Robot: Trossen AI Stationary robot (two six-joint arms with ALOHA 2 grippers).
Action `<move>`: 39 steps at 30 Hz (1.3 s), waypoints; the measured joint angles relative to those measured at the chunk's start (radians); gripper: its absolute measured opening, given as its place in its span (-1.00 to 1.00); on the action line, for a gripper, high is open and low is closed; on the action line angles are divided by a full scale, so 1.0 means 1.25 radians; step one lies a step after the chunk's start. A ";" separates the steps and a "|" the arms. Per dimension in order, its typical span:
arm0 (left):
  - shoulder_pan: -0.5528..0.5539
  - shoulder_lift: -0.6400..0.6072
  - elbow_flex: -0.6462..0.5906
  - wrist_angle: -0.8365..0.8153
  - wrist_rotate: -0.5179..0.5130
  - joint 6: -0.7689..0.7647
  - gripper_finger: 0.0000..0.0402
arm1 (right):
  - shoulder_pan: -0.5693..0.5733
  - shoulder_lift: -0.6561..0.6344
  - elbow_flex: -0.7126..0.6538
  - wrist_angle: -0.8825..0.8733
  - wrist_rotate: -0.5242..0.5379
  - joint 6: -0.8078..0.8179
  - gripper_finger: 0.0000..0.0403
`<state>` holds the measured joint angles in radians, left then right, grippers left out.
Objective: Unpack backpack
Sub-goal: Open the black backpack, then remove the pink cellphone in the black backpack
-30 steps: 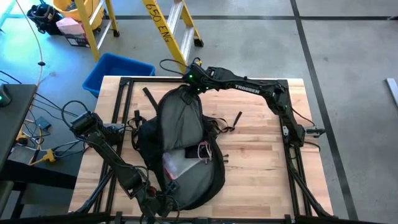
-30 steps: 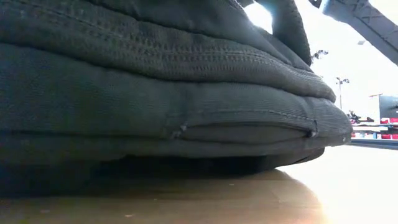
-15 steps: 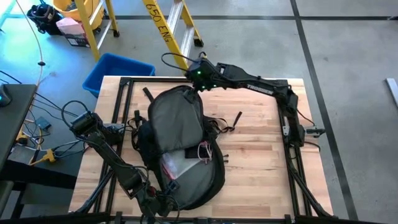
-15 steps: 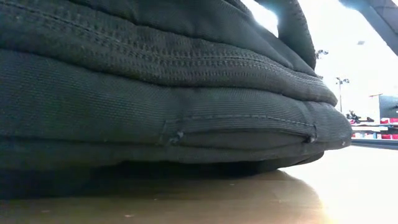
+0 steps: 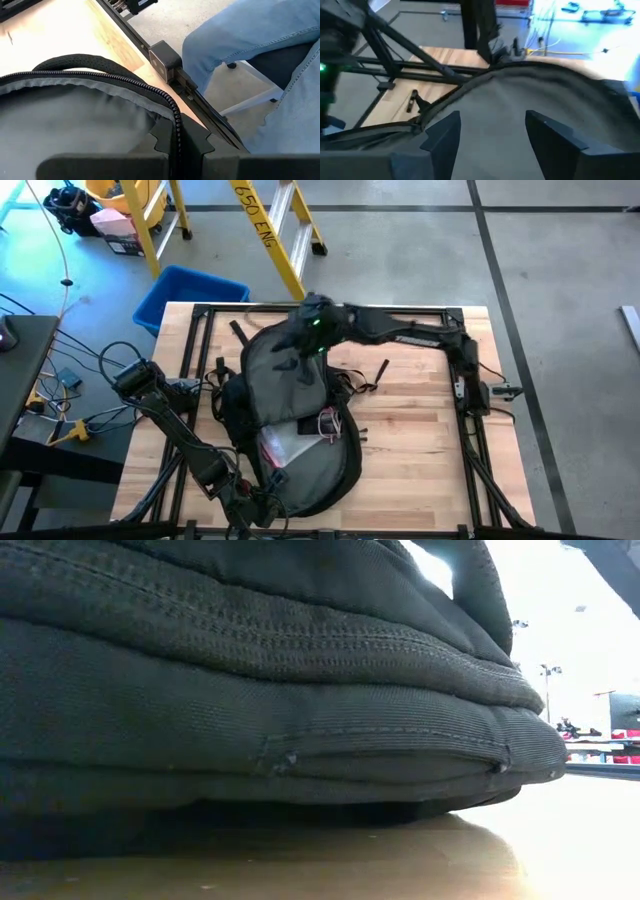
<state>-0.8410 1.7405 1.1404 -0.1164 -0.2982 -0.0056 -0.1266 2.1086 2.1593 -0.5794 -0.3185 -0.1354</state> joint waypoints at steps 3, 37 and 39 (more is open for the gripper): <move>0.000 0.000 0.000 0.006 -0.002 0.000 -0.99 | -0.024 0.068 -0.001 0.073 0.002 0.020 -0.02; 0.008 0.002 0.001 0.049 -0.195 -0.015 -0.99 | 0.336 -0.127 -0.140 -0.353 0.262 0.069 -0.09; 0.012 0.003 0.001 0.047 -0.195 -0.024 -0.99 | 0.367 -0.126 -0.228 -0.330 0.288 0.103 -0.09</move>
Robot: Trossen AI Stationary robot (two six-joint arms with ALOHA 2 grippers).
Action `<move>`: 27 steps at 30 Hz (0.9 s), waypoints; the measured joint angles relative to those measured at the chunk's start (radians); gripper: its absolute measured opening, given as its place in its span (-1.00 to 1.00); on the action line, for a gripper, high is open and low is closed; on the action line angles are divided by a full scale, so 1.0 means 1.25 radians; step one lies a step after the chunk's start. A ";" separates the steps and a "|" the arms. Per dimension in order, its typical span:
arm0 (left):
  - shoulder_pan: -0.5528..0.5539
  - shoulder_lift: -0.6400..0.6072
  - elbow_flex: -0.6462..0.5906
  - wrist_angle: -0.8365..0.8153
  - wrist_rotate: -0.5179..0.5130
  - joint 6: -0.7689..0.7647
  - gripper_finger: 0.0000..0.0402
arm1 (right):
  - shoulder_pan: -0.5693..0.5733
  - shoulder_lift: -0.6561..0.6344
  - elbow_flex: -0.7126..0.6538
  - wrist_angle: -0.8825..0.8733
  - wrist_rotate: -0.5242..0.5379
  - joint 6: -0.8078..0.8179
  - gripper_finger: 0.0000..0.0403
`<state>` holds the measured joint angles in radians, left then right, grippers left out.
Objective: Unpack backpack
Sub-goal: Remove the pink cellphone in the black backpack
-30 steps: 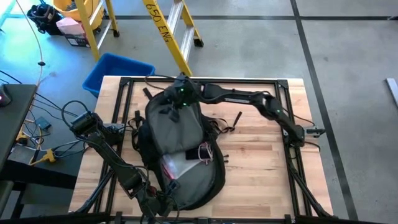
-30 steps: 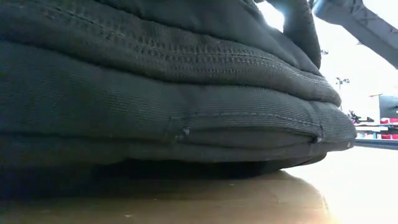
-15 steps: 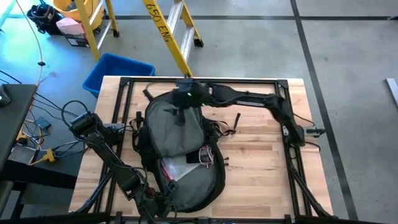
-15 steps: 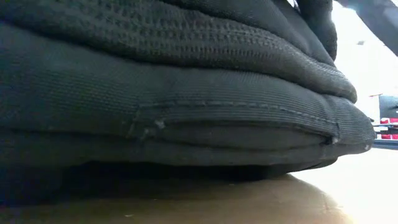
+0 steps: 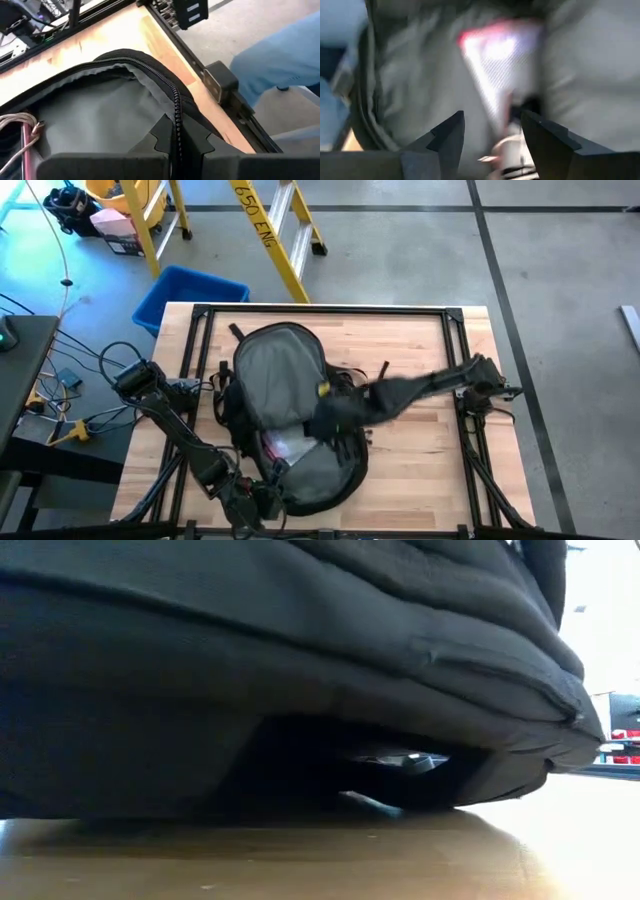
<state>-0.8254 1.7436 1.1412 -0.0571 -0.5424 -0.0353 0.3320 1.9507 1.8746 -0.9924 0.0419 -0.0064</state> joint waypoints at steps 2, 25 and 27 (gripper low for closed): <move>0.001 0.000 0.000 -0.002 0.001 -0.004 -0.99 | 0.026 0.002 -0.084 0.024 0.054 0.023 -0.09; 0.026 0.054 0.000 0.007 0.075 -0.012 -0.99 | -0.007 0.031 -0.307 0.151 0.292 0.021 0.24; 0.026 0.054 0.000 0.006 0.076 -0.011 -0.99 | -0.017 0.038 -0.307 0.152 0.296 0.020 0.24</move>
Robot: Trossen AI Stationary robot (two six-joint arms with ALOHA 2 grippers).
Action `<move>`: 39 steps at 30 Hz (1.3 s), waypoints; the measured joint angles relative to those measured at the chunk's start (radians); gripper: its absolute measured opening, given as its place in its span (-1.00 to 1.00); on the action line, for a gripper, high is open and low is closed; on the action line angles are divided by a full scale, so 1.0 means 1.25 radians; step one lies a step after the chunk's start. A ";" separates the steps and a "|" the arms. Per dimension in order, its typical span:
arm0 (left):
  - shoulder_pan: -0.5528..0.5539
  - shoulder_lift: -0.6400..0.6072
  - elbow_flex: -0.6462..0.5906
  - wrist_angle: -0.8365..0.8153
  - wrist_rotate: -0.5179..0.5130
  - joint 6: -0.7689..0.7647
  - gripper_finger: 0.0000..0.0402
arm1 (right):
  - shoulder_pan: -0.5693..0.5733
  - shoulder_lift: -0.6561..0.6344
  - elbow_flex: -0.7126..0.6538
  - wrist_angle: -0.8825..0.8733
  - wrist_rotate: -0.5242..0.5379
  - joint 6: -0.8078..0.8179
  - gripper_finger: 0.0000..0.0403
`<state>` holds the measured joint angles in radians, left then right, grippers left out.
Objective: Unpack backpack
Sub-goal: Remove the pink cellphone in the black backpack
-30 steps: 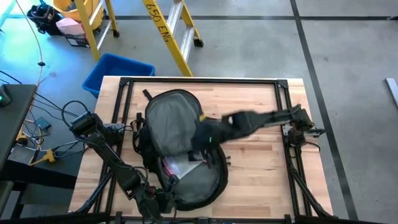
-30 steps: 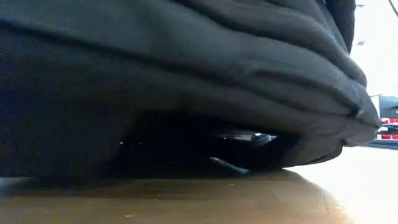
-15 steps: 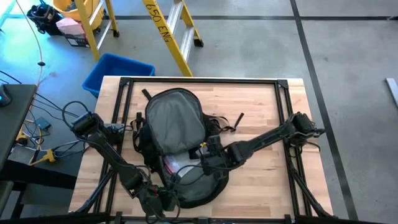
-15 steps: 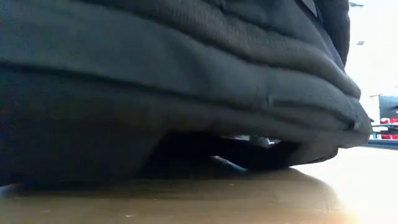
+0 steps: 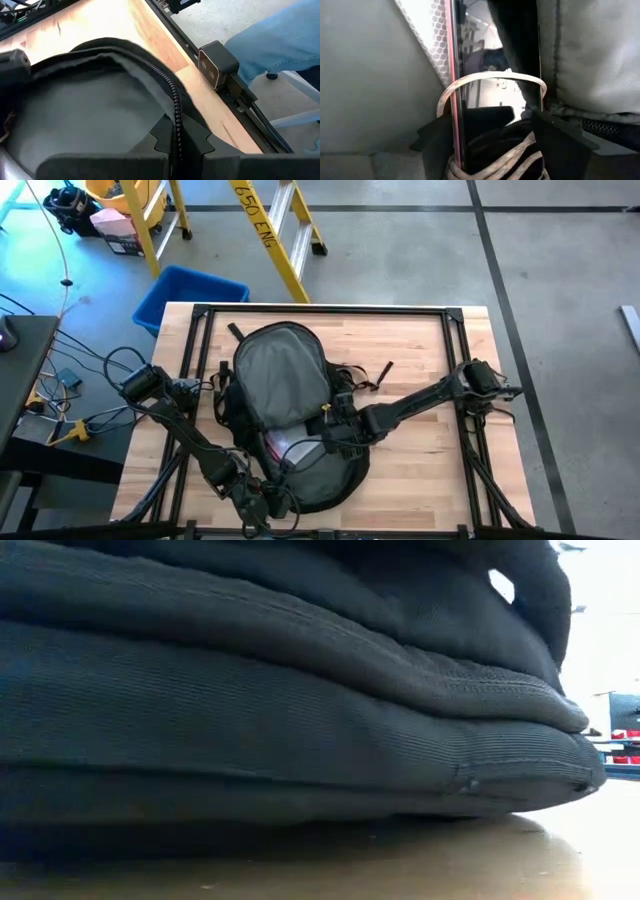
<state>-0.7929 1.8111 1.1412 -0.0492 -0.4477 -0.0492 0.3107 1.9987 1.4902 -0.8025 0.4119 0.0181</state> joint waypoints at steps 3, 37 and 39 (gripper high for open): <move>-0.001 0.000 0.000 0.001 -0.001 0.007 -0.99 | -0.019 0.011 0.001 0.001 0.000 0.000 0.20; -0.002 0.000 -0.001 0.002 0.014 0.007 -0.99 | -0.094 0.040 0.000 0.045 0.220 0.069 -0.24; -0.002 0.000 -0.001 0.002 0.016 0.007 -0.99 | -0.111 0.040 0.000 0.062 0.202 0.048 -0.15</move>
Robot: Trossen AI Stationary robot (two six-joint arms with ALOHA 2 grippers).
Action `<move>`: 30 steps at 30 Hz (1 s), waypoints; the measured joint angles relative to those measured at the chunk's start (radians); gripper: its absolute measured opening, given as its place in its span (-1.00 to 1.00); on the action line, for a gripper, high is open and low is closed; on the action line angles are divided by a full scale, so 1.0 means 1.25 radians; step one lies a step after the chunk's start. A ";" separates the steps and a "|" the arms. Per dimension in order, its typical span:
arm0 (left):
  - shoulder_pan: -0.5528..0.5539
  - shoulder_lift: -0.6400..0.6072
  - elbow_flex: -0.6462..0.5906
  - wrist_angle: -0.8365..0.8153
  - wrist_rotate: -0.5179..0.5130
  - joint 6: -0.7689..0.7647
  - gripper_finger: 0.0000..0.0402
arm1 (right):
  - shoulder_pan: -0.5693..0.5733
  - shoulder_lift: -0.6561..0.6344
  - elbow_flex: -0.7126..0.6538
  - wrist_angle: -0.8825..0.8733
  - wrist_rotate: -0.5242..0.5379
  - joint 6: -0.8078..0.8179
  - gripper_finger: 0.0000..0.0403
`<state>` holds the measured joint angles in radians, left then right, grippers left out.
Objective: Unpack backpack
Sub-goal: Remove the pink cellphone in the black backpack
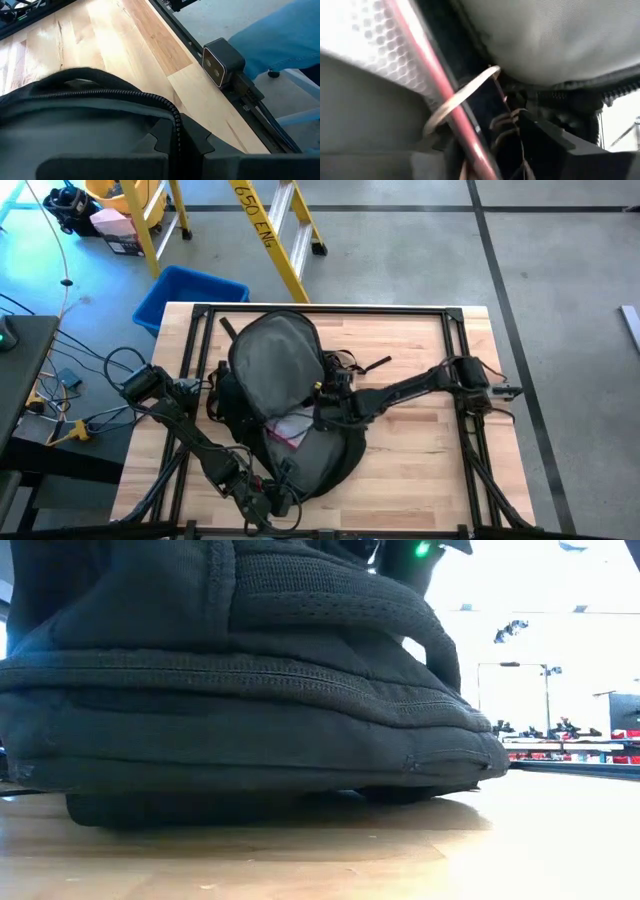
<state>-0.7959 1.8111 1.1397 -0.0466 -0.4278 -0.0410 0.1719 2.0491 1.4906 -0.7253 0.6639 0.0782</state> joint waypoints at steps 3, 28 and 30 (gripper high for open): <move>0.000 0.000 0.000 0.000 0.001 0.000 -0.99 | -0.024 0.000 -0.001 0.026 -0.040 -0.053 -0.09; -0.003 0.000 0.001 -0.024 -0.019 -0.015 -0.99 | 0.091 -0.010 0.344 -0.258 -0.053 -0.087 -0.93; -0.003 0.000 0.001 -0.026 -0.020 -0.015 -0.99 | 0.104 -0.010 0.404 -0.280 -0.034 -0.101 -0.93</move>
<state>-0.7994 1.8107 1.1408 -0.0787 -0.4533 -0.0597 0.3024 2.0365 1.9954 -1.0757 0.6211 -0.0478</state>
